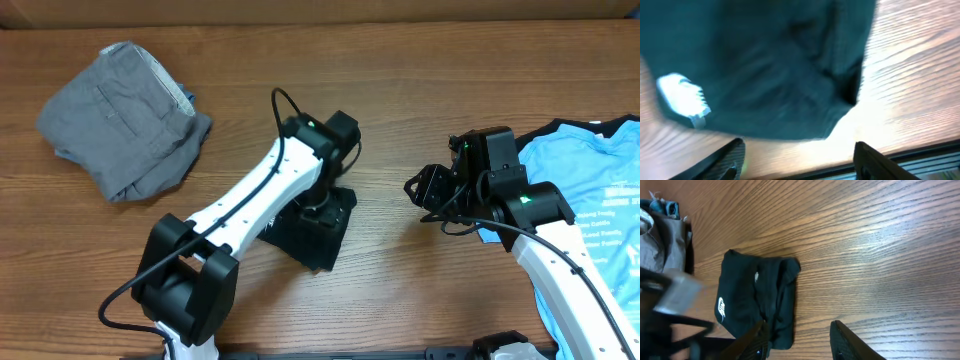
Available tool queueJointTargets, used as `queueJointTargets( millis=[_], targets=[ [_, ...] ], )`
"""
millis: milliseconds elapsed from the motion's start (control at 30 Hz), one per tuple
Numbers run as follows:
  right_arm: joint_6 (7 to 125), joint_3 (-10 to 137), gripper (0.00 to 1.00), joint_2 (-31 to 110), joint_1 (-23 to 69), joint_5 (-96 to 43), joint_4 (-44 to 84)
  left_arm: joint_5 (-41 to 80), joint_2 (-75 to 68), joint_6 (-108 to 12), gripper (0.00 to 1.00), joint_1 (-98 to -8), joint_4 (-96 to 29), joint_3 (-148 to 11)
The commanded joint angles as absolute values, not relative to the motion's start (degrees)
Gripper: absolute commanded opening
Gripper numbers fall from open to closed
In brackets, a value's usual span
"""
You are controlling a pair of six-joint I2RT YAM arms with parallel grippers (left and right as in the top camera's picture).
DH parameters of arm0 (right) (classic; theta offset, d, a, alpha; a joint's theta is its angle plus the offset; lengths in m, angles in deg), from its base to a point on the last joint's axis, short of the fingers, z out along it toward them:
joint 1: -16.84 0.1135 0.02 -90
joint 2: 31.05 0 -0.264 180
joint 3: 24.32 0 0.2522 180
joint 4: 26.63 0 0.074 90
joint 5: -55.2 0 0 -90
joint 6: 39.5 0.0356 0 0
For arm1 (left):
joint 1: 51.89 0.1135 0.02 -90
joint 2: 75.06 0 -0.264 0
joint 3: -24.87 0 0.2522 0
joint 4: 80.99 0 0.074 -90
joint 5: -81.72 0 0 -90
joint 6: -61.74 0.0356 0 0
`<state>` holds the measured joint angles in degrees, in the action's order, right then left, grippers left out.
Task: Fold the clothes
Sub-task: 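Carry the folded black shirt left and place it on the grey pile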
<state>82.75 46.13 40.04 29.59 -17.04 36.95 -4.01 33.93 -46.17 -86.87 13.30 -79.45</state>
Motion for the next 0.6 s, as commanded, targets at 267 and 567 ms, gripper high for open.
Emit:
queueJointTargets(
  millis=[267,567],
  targets=[
    [78.27,46.94,0.42,39.14,32.08,-13.67,37.54,-5.91,33.69,-40.07,0.97,-72.27,11.88,-84.68],
    [78.29,46.94,0.43,39.14,32.63,-13.7,37.39,14.74,33.71,-30.23,1.0,-65.05,-6.33,-66.49]
  ],
)
